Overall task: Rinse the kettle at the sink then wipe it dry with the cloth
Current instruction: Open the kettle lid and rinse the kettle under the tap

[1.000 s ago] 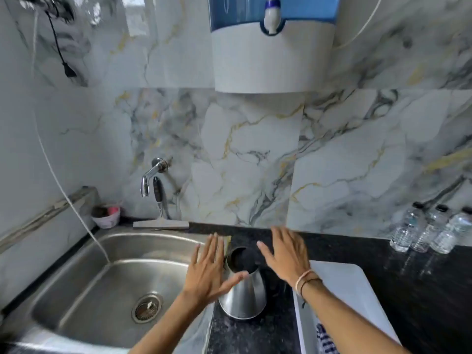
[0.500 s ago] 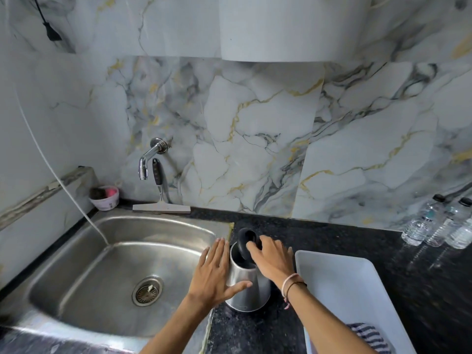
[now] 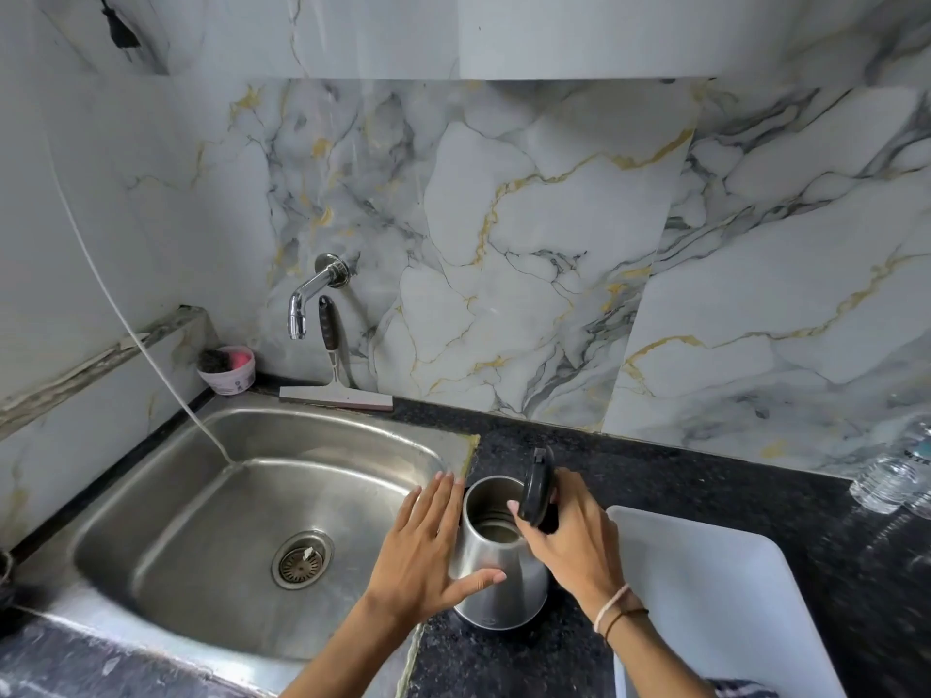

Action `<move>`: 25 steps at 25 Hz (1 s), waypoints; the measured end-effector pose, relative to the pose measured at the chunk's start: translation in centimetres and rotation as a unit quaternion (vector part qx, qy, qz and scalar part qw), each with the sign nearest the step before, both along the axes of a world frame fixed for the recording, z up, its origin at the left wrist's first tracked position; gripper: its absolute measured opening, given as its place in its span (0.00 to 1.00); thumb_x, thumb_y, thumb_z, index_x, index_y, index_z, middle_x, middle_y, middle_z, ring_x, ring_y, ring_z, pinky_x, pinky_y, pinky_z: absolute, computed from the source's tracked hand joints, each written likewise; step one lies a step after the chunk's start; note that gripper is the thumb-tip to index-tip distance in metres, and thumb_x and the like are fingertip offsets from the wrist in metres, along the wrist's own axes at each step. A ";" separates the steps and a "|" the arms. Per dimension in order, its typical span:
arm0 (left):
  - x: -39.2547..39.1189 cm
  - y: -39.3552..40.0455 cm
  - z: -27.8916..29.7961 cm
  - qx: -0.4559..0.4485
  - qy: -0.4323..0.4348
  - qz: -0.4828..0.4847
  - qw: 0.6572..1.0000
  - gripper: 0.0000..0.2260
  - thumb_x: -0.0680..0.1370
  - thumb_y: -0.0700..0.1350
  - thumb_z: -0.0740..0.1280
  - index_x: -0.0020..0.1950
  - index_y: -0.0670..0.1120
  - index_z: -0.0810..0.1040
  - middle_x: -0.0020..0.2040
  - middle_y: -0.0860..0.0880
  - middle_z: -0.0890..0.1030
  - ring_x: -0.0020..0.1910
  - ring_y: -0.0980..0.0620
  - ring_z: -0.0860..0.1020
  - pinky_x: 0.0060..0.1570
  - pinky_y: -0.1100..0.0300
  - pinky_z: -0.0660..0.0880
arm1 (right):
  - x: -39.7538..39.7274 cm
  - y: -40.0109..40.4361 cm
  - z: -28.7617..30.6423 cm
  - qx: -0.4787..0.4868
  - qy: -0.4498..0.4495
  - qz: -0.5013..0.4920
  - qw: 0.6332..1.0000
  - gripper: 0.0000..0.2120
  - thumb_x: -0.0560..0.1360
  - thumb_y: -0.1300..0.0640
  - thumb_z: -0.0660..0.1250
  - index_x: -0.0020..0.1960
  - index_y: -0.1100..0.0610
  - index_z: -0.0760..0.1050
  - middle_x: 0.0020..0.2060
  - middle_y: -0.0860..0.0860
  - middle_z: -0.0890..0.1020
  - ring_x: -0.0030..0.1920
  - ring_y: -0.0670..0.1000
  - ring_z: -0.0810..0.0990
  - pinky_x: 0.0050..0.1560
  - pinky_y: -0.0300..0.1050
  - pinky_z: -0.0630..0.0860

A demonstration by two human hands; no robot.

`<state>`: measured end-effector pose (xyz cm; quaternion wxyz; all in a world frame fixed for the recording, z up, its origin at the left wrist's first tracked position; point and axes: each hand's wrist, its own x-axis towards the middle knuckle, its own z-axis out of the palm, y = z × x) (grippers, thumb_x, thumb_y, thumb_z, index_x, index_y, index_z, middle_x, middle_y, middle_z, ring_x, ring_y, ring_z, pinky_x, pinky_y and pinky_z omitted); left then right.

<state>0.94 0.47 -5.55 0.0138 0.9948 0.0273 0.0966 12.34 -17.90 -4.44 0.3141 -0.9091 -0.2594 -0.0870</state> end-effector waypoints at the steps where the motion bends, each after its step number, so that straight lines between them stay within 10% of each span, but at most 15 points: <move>1: 0.0 0.1 -0.1 -0.004 0.004 -0.001 1.000 0.51 0.73 0.78 0.53 0.78 0.37 0.65 0.78 0.38 0.67 0.79 0.40 0.65 0.75 0.48 0.53 | 0.2 0.1 -0.3 -0.002 -0.024 -0.003 1.000 0.22 0.70 0.41 0.78 0.55 0.55 0.81 0.45 0.55 0.87 0.45 0.61 0.88 0.37 0.53 0.82; 15: -0.1 21.6 1.0 -0.026 0.000 -0.005 1.000 0.50 0.73 0.78 0.52 0.72 0.36 0.75 0.73 0.39 0.75 0.74 0.41 0.73 0.73 0.43 0.70 | 0.7 21.1 0.3 0.077 0.022 -0.078 0.994 0.16 0.56 0.45 0.83 0.36 0.52 0.82 0.31 0.46 0.87 0.35 0.52 0.87 0.34 0.45 0.78; 20: 0.4 30.8 1.0 -0.022 0.053 0.000 0.998 0.53 0.73 0.79 0.44 0.81 0.38 0.59 0.82 0.40 0.60 0.82 0.44 0.58 0.82 0.47 0.50 | 0.9 30.3 -0.1 0.092 0.034 -0.062 0.993 0.17 0.58 0.42 0.83 0.35 0.51 0.80 0.31 0.45 0.86 0.32 0.38 0.79 0.35 0.34 0.73; 22: 1.4 33.3 1.6 -0.099 0.028 0.017 0.994 0.51 0.73 0.79 0.39 0.83 0.42 0.52 0.84 0.43 0.53 0.84 0.48 0.51 0.82 0.53 0.45 | 1.1 32.8 -0.5 0.099 0.066 -0.067 0.991 0.20 0.58 0.38 0.78 0.37 0.52 0.82 0.33 0.45 0.87 0.35 0.44 0.84 0.37 0.45 0.80; 25: 4.3 36.0 4.4 -0.268 -0.145 0.073 0.949 0.39 0.79 0.70 0.57 0.80 0.43 0.63 0.77 0.43 0.69 0.76 0.47 0.68 0.74 0.55 0.63 | 1.7 35.6 -1.1 0.113 0.073 -0.083 0.987 0.21 0.57 0.36 0.75 0.40 0.51 0.82 0.34 0.43 0.87 0.38 0.43 0.85 0.38 0.47 0.81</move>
